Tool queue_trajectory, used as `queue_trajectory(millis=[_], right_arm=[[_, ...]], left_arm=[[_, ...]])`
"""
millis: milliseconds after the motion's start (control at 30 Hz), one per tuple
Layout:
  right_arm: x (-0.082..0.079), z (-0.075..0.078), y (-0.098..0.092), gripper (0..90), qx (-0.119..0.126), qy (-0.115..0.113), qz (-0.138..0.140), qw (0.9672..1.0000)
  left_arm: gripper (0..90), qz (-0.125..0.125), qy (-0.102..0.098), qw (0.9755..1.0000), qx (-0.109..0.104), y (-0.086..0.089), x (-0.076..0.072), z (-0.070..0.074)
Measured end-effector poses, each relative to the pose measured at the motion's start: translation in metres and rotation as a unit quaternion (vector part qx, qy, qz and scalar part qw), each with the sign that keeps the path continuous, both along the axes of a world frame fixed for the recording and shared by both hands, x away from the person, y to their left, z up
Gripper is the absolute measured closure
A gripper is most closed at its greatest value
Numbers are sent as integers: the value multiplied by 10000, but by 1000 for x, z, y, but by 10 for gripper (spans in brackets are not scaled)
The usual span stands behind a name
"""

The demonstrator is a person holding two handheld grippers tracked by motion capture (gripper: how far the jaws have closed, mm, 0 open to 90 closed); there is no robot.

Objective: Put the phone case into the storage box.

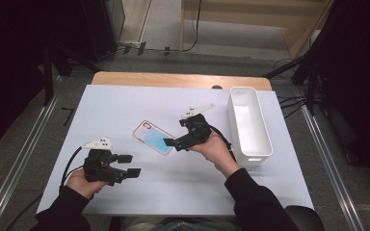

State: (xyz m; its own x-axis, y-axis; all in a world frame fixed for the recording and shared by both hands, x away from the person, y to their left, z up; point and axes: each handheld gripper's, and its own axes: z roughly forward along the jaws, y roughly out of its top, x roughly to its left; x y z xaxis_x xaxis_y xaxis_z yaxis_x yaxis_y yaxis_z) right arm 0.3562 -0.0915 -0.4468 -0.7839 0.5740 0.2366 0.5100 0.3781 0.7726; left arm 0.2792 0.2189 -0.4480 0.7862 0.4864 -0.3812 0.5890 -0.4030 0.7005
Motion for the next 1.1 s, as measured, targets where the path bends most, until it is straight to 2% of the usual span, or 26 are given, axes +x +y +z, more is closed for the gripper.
queue_trajectory(millis=[267,433,767,1100], right_arm=[[10,-3,12,0,101,46,28,9999],[15,-11,18,0,9,109,26,9999],[27,-13,34,0,-10,23,28,10000],[36,-15,51,0,34,48,89,9999]], left_arm=[[266,0,0,10000,35,0,0,0],[266,1,-2,10000,30,-1,0,0],[266,-9,-6,10000,38,-1,0,0],[265,-16,-4,10000,42,0,0,0]])
